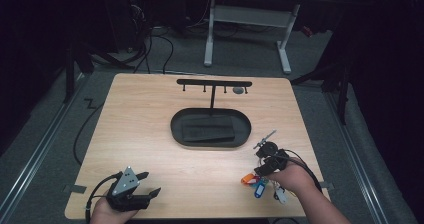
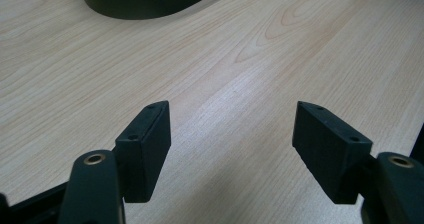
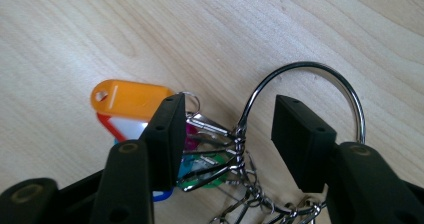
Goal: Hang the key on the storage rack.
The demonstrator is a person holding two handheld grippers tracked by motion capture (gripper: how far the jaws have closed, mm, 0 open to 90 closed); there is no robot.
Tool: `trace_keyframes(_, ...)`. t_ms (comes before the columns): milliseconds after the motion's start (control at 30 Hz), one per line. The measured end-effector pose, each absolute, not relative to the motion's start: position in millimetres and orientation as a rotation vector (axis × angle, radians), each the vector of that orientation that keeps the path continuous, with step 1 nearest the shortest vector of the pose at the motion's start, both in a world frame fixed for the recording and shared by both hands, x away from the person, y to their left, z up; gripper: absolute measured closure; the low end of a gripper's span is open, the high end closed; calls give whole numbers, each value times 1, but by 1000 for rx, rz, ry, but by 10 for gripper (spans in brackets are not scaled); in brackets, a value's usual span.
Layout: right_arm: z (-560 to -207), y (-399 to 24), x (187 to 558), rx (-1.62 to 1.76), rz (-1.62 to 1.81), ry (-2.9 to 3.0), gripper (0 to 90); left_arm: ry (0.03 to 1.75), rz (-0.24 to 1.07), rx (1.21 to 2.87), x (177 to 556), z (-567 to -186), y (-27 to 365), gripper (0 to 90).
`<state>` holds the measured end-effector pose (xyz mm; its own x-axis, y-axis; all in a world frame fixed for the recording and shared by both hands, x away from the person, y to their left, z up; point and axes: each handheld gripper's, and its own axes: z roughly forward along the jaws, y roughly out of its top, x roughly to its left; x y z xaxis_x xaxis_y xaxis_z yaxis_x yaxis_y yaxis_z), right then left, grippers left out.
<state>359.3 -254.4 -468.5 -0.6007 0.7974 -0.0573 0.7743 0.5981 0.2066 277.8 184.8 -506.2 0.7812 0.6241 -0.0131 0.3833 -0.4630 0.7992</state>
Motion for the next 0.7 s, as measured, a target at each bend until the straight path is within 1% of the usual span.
trace_keyframes(133, -469, -252, 370, 1333, 197, 2697, 592, 745, 367, 2120, 277, -507, 185, 326)
trace_keyframes(233, -469, -253, 377, 1388, 183, 2707, 636, 743, 363, 2123, 277, -507, 186, 328)
trace_keyframes(333, -472, -253, 381, 1435, 162, 2706, 648, 738, 368, 2128, 277, -507, 185, 329)
trace_keyframes(367, -473, -253, 382, 1421, 154, 2707, 667, 736, 370, 2132, 277, -507, 185, 329)
trace_keyframes(533, -480, -252, 385, 1453, 108, 2700, 700, 732, 373, 2135, 278, -508, 184, 329)
trace_keyframes(633, -484, -251, 387, 1451, 97, 2720, 706, 726, 394, 2134, 277, -507, 184, 331)
trace_keyframes(700, -486, -251, 387, 1449, 86, 2719, 749, 727, 397, 2132, 277, -507, 184, 334)
